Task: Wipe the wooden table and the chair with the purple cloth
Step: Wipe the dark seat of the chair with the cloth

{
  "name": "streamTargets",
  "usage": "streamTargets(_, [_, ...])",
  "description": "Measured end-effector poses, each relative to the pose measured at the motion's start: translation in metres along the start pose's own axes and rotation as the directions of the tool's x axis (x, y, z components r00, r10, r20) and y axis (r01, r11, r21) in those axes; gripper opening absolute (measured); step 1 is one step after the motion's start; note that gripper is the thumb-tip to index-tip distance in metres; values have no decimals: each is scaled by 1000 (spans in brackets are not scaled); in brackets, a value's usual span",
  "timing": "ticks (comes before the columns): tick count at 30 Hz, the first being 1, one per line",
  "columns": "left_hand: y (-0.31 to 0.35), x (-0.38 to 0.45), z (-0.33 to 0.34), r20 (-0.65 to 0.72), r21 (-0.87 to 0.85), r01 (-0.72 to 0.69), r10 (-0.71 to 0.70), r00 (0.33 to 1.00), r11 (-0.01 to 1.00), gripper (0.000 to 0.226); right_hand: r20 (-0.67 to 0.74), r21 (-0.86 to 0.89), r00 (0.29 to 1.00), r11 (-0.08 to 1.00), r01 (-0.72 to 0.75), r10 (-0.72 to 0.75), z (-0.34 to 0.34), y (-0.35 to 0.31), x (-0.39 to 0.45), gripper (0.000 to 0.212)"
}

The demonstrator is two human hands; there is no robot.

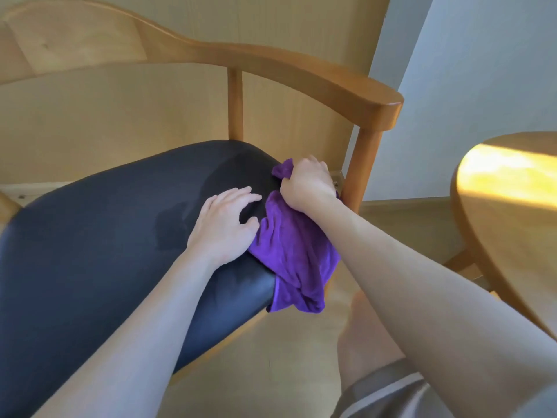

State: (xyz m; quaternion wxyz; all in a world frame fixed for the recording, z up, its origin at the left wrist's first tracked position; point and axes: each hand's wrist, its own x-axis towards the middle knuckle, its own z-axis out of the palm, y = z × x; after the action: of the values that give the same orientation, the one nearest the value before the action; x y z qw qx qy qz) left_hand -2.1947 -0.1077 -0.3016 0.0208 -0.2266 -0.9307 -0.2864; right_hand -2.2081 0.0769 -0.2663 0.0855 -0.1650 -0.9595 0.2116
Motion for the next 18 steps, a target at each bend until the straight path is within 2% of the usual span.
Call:
streamTargets(8, [-2, -1, 4, -5, 8, -22, 22, 1000, 1000, 47, -58, -65, 985, 985, 158, -162, -11, 20, -68, 22])
streamTargets(10, [-1, -1, 4, 2, 7, -32, 32, 999, 999, 47, -73, -15, 987, 990, 143, -143, -17, 21, -64, 20])
streamTargets(12, [-2, 0, 4, 6, 2, -42, 42, 999, 999, 48, -157, 17, 979, 990, 137, -133, -22, 15, -49, 22])
streamTargets(14, [-1, 0, 2, 1, 3, -41, 41, 999, 999, 48, -211, -37, 967, 990, 137, -141, -21, 7, -28, 27])
streamTargets(15, [-1, 1, 2, -1, 6, -39, 39, 999, 999, 48, -180, -66, 976, 991, 116, -126, -18, 4, -19, 30])
streamTargets(18, [0, 0, 2, -2, 12, -27, 27, 1000, 1000, 48, 40, -100, 999, 995, -21, 25, -6, 0, -1, 30])
